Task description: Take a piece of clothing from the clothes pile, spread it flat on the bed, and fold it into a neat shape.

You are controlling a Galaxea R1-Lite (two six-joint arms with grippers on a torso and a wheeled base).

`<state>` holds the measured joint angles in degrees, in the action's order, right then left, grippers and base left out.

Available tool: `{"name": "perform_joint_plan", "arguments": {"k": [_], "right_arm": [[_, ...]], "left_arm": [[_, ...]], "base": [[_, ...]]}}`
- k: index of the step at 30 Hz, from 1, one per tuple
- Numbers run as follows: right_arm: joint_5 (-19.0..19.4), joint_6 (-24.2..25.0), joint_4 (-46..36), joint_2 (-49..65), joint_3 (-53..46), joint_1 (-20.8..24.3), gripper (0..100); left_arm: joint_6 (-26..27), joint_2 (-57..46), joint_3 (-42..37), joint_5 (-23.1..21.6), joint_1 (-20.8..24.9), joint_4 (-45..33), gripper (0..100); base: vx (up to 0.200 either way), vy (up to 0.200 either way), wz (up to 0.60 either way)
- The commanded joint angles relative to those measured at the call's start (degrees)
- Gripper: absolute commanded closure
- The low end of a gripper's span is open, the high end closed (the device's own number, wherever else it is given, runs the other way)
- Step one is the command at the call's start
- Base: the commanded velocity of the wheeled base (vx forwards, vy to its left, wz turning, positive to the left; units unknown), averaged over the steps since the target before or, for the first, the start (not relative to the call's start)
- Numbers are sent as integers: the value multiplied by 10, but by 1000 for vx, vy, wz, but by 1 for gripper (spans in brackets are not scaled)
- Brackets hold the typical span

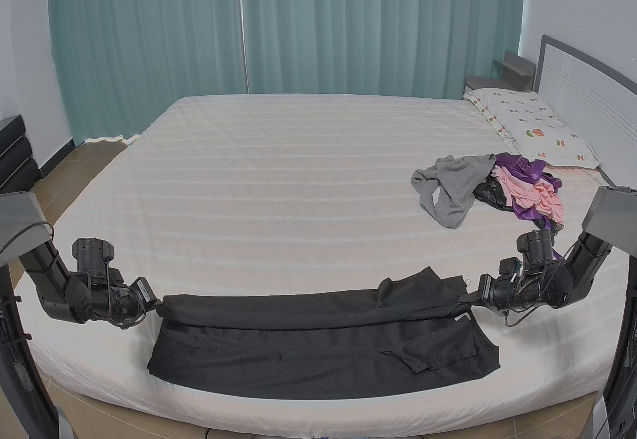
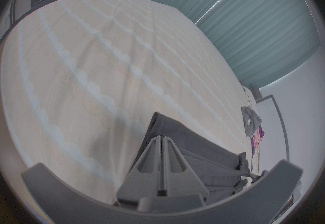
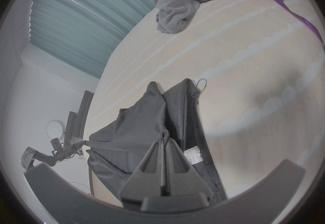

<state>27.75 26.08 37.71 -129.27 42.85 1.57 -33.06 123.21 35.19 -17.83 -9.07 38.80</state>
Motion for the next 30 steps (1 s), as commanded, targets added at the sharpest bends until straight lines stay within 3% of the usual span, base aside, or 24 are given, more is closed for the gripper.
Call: {"name": "perform_joint_plan", "arguments": {"k": [1, 7, 8, 9, 23, 30], "right_arm": [[-2, -5, -2, -14, 0, 1, 100], [-3, -8, -4, -17, 0, 2, 100], [-4, -8, -4, -19, 0, 3, 100], [-4, -8, -4, -19, 0, 4, 0], [-6, -1, -4, 11, 17, 0, 0], [-47, 20, -7, -8, 58, 1, 0]], "left_arm": [[11, 3, -15, 0, 1, 0, 100], [12, 4, -18, 0, 1, -1, 100], [12, 4, -18, 0, 2, -1, 0], [12, 4, -19, 0, 3, -1, 0], [5, -7, -12, 0, 3, 0, 0], [-22, 5, 32, 9, 3, -1, 0]], "base": [[0, 0, 0], [0, 0, 0], [0, 0, 0], [0, 0, 0], [0, 0, 0], [0, 0, 0]]}}
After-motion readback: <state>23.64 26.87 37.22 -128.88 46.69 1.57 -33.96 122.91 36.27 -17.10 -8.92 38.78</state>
